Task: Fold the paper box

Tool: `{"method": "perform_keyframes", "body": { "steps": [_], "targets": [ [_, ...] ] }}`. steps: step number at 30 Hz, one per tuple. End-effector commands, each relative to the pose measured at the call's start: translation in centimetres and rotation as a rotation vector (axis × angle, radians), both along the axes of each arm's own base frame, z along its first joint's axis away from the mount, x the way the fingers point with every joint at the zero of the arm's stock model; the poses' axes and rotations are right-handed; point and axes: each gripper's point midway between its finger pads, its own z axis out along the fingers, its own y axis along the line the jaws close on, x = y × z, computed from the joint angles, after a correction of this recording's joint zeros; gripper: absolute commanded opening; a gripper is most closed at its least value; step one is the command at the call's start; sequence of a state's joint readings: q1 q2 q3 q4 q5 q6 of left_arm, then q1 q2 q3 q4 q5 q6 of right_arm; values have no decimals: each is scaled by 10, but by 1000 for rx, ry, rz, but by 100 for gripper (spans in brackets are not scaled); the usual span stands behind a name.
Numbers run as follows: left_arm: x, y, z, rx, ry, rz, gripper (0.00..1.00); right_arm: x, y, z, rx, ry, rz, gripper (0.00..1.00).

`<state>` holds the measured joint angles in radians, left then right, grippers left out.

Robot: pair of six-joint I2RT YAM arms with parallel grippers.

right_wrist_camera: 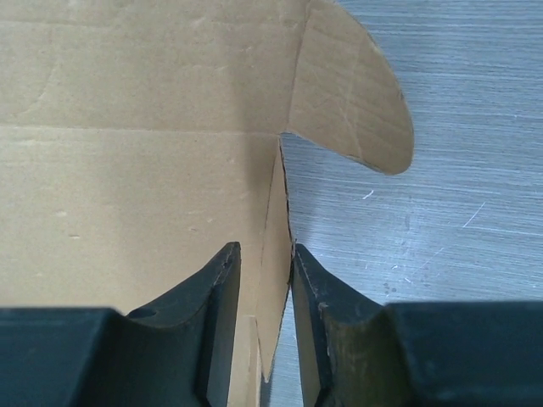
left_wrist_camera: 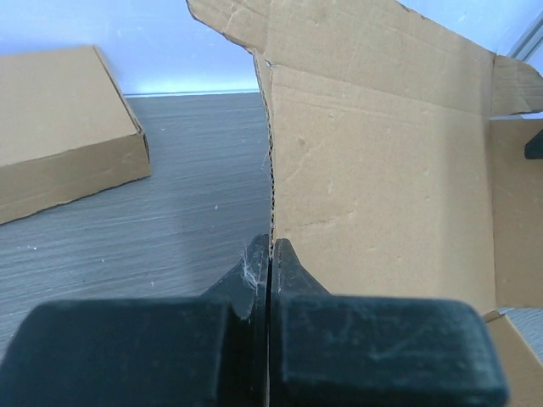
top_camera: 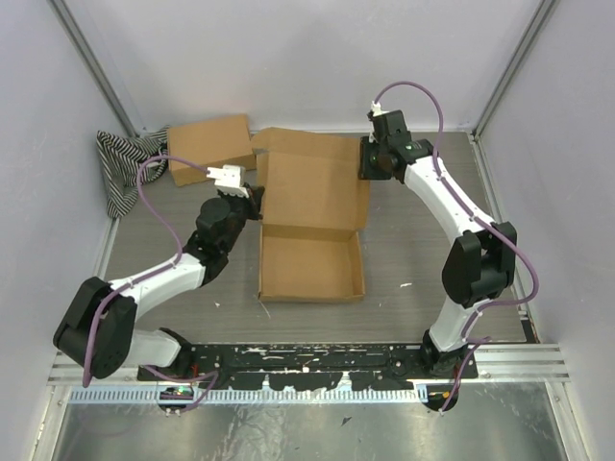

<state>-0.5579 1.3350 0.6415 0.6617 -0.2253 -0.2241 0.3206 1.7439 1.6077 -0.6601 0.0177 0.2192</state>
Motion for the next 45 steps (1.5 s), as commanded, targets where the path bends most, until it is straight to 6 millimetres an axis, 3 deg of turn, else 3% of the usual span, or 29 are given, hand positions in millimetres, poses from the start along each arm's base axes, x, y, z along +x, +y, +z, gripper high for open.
{"method": "perform_keyframes", "body": {
  "steps": [1, 6, 9, 10, 12, 15, 17, 18, 22, 24, 26, 29, 36, 45],
  "targets": [
    [-5, 1, 36, -39, -127, -2, 0, 11, -3, 14, -16, -28, -13, 31],
    [-6, 3, 34, -33, -135, 7, 0, 12, -9, 6, -44, -13, -42, 3],
    [-5, 4, 33, -25, -137, 22, 1, 13, -12, 9, -53, -27, -57, 1],
    [-5, 6, 32, -22, -133, 32, 5, 13, -14, 11, -59, -41, -65, 1],
    [-3, 9, 33, -13, -117, 54, 28, 15, -20, 21, -65, -96, -91, 1],
    [2, 15, 34, 17, -64, 99, 52, 11, -32, 43, -71, -214, -126, 1],
    [6, 21, 36, 40, -18, 146, 61, 4, -37, 55, -67, -290, -126, 1],
    [5, 26, 49, 41, -14, 169, 63, 1, -46, 63, -81, -335, -155, 1],
    [10, 44, 73, 114, 70, 275, 68, -14, -58, 79, -93, -441, -166, 1],
    [15, 42, 68, 185, 132, 269, 72, -18, -56, 85, -93, -481, -132, 1],
    [21, 35, 81, 219, 153, 247, 73, -21, -54, 92, -88, -521, -101, 1],
    [29, 23, 85, 262, 207, 174, 76, -26, -42, 99, -74, -562, -6, 1],
    [49, 7, 49, 367, 400, 72, 75, -30, -30, 95, -62, -558, 86, 1],
    [93, 13, 23, 355, 475, 57, 76, -55, -19, 86, -9, -521, 170, 1]
  ]
}}
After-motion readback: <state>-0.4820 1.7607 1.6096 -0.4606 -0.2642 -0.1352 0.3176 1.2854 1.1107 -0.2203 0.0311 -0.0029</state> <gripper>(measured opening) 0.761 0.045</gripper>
